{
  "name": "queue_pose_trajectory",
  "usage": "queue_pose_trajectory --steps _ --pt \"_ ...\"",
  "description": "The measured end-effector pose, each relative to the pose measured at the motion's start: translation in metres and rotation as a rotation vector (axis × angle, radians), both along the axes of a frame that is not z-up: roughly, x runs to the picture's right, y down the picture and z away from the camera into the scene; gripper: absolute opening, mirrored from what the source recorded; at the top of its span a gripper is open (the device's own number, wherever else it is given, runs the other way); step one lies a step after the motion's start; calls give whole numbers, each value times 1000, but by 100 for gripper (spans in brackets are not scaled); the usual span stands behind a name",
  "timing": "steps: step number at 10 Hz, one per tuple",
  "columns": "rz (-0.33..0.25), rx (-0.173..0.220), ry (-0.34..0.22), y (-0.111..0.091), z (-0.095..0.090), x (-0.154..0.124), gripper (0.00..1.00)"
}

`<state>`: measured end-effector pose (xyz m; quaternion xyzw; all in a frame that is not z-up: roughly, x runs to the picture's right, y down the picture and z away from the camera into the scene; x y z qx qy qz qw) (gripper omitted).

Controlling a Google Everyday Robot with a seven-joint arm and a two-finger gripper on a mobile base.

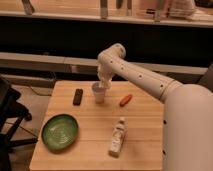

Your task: Place the white sponge in the ceramic cup

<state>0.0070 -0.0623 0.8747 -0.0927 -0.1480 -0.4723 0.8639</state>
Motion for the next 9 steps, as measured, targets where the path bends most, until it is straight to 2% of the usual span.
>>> queue_pose_trajectory --steps 2,5,6,7,8,9 --pt "0 1 -3 -1 1 -1 54" --pt "-2 5 -4 -2 3 -2 56" --pt "-1 6 -4 -2 3 -1 61" --pt "1 6 -5 -3 3 0 73" --pt "1 5 -6 -3 4 0 79" --pt "1 5 -8 -3 4 0 80"
